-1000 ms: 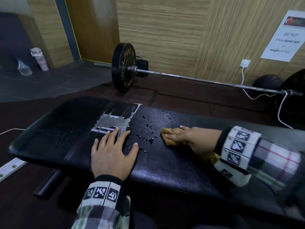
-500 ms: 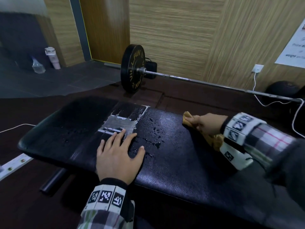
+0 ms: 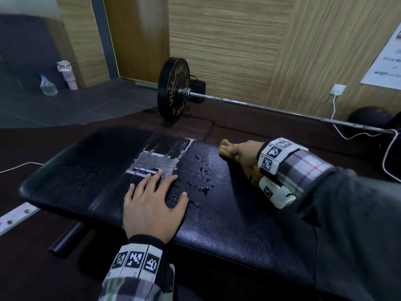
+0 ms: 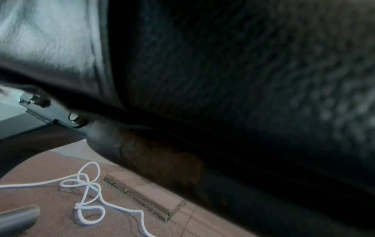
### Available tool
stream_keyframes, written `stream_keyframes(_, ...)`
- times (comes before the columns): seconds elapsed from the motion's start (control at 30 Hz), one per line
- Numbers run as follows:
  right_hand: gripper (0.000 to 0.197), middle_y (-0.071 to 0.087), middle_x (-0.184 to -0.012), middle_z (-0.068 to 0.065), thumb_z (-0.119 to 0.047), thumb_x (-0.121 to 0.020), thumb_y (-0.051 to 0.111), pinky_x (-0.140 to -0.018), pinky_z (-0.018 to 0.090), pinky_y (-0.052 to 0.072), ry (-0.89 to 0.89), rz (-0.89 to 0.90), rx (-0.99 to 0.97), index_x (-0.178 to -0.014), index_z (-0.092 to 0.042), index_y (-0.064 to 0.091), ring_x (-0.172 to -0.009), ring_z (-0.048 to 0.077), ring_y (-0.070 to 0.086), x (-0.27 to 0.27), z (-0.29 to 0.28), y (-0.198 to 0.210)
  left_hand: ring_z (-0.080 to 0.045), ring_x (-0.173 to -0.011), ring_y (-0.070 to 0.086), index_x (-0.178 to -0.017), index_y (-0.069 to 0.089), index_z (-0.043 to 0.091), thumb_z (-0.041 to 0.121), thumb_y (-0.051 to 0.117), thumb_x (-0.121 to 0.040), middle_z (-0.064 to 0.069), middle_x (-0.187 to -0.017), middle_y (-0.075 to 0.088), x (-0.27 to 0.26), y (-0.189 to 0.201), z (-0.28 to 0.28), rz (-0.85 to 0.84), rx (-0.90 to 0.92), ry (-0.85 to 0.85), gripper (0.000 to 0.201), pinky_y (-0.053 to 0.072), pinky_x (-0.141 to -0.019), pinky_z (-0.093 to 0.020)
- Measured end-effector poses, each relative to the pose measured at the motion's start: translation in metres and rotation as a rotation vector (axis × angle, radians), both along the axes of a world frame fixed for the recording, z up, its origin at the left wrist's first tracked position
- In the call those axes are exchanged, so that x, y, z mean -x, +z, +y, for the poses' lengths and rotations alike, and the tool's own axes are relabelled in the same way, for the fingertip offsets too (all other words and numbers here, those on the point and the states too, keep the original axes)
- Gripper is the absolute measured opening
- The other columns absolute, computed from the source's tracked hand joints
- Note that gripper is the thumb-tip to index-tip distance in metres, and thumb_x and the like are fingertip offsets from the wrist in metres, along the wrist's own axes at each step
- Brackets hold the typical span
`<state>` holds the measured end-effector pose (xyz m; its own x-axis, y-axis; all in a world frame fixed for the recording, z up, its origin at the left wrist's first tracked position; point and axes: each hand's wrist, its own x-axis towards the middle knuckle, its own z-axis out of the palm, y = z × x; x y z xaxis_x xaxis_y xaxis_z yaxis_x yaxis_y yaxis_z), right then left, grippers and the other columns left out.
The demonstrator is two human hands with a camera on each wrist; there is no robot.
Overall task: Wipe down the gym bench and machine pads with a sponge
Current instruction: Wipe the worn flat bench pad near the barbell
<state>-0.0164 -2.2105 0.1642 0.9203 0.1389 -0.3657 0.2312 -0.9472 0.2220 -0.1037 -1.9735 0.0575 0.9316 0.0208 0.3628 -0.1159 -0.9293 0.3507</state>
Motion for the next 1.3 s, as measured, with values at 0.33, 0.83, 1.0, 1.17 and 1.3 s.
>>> stream_keyframes(0.33,0.064,0.010,-0.157,0.006,-0.008,-0.095,0.039,-0.115,0.029,0.018,0.019,0.067,-0.066,-0.149,-0.025,0.011,-0.141,0.026,0.023,0.054,-0.001,-0.017,-0.014,-0.134,0.043,-0.121,0.061,0.044,0.066,0.033,-0.075,0.011,-0.140,0.053,0.001,0.002,-0.001,0.005,0.011,0.008,0.058,0.021,-0.115,-0.042)
stream_keyframes(0.83,0.062,0.055,-0.123,0.013,-0.020,-0.089,0.055,-0.089,0.031,0.047,-0.196,-0.066,0.033,-0.143,-0.021,0.026,-0.106,0.029,0.057,0.015,-0.010,-0.013,-0.009,-0.141,0.030,-0.137,0.047,0.039,0.071,0.018,-0.074,0.015,-0.149,0.040,0.000,0.003,0.001,0.057,-0.039,-0.019,0.076,0.010,-0.117,-0.038)
stream_keyframes(1.0,0.061,0.039,-0.143,0.013,-0.017,-0.095,0.041,-0.098,0.034,0.043,-0.150,-0.044,-0.005,-0.149,-0.027,0.015,-0.119,0.033,0.049,0.040,-0.011,-0.022,-0.007,-0.146,0.014,-0.148,0.028,0.040,0.072,-0.001,-0.070,0.017,-0.158,0.021,0.000,0.009,0.009,0.156,-0.115,-0.105,0.089,0.001,-0.118,-0.037)
stream_keyframes(1.17,0.058,0.036,-0.147,0.010,-0.023,-0.098,0.038,-0.101,0.028,0.036,-0.135,0.004,-0.001,-0.149,-0.032,0.011,-0.127,0.028,0.043,0.038,-0.012,-0.010,-0.006,-0.145,0.020,-0.143,0.033,0.051,0.069,0.004,-0.078,0.018,-0.156,0.026,-0.008,0.009,0.052,0.134,-0.106,-0.031,0.073,0.006,-0.118,-0.042)
stream_keyframes(1.3,0.048,0.042,-0.140,0.010,-0.015,-0.098,0.037,-0.097,0.026,0.036,-0.116,-0.018,0.100,-0.145,-0.016,0.026,-0.125,0.026,0.045,0.019,0.012,0.000,-0.010,-0.142,0.030,-0.138,0.044,0.048,0.066,0.012,-0.080,0.015,-0.151,0.038,-0.008,-0.001,0.059,0.063,-0.094,-0.023,0.069,0.011,-0.117,-0.046)
